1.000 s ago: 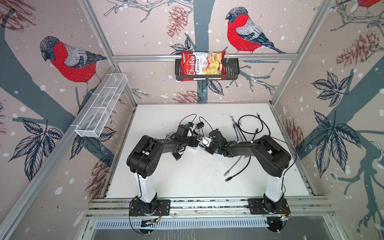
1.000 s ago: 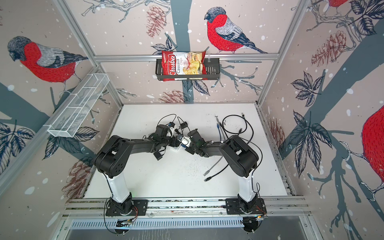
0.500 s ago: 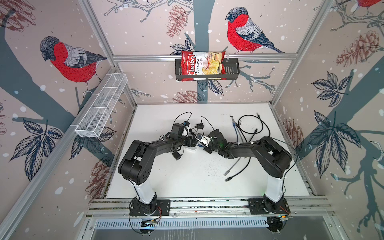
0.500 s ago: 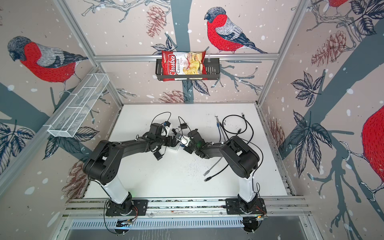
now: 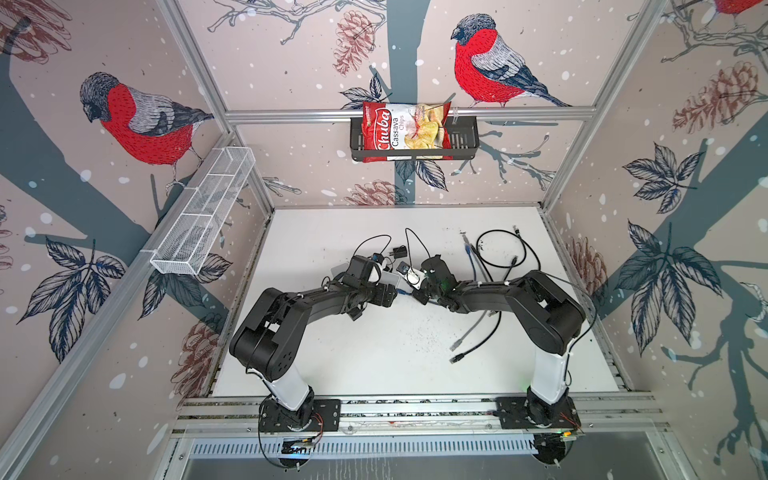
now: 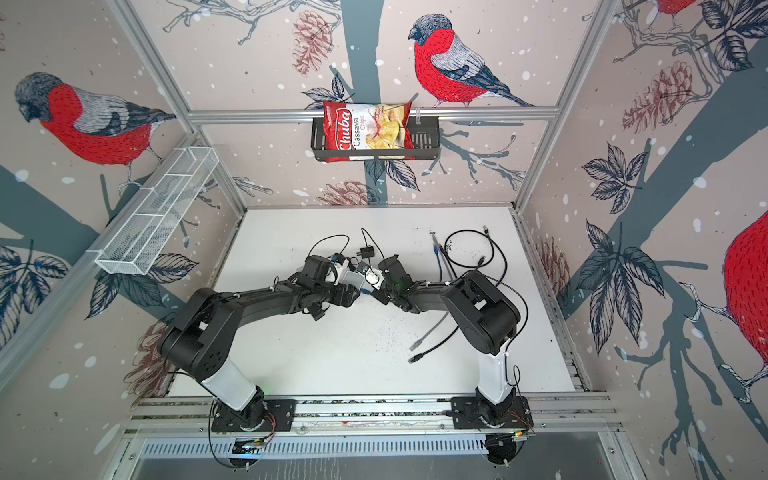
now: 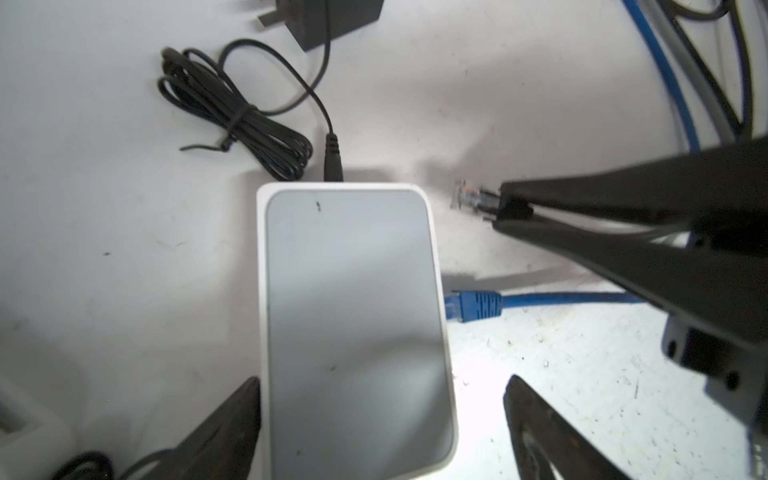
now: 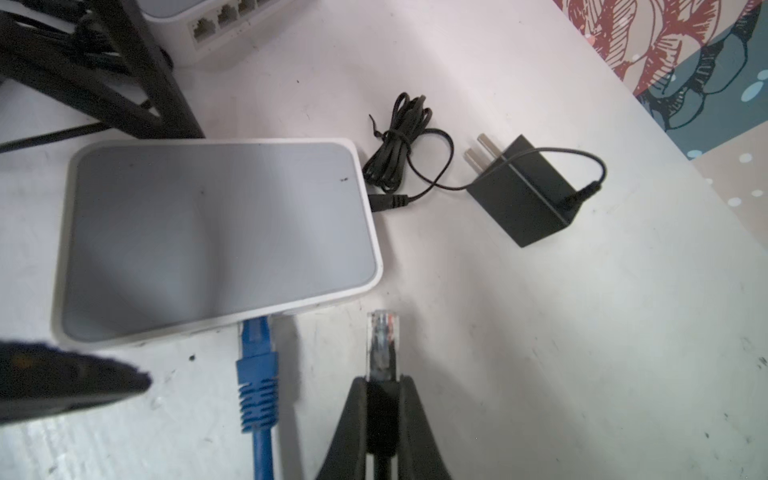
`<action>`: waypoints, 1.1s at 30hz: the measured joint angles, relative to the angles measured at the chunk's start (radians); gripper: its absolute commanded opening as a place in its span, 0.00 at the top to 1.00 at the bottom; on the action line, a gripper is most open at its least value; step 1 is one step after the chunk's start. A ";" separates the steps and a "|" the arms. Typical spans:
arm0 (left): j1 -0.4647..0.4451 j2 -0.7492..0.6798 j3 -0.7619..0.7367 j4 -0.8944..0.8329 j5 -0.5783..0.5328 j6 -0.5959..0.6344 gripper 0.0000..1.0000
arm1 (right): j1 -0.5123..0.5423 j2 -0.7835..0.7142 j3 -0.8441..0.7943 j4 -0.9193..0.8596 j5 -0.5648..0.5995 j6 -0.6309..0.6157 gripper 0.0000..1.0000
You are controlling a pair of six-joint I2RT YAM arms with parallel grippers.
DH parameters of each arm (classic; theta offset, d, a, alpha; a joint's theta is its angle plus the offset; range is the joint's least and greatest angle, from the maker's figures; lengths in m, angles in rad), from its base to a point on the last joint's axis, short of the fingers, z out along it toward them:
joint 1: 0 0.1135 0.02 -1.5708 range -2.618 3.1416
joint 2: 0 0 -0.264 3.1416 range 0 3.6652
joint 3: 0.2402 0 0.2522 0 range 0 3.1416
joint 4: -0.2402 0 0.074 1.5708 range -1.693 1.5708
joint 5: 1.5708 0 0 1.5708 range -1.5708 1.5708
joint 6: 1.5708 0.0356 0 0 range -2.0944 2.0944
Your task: Insert the plug into the switch port
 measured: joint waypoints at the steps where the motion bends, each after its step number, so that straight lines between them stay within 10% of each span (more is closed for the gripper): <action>1: -0.006 0.000 0.003 -0.010 -0.013 0.002 0.11 | -0.001 0.000 0.003 -0.005 0.002 0.000 0.97; 16: -0.068 0.066 0.068 -0.088 -0.171 0.044 0.13 | -0.006 -0.005 0.018 -0.033 -0.002 0.000 0.97; 24: -0.074 0.079 0.064 -0.057 -0.212 0.045 0.38 | -0.005 -0.006 0.023 -0.055 -0.017 0.000 0.97; 33: -0.074 0.039 0.023 -0.045 -0.199 0.051 0.43 | 0.008 -0.018 0.023 -0.106 -0.046 0.000 0.97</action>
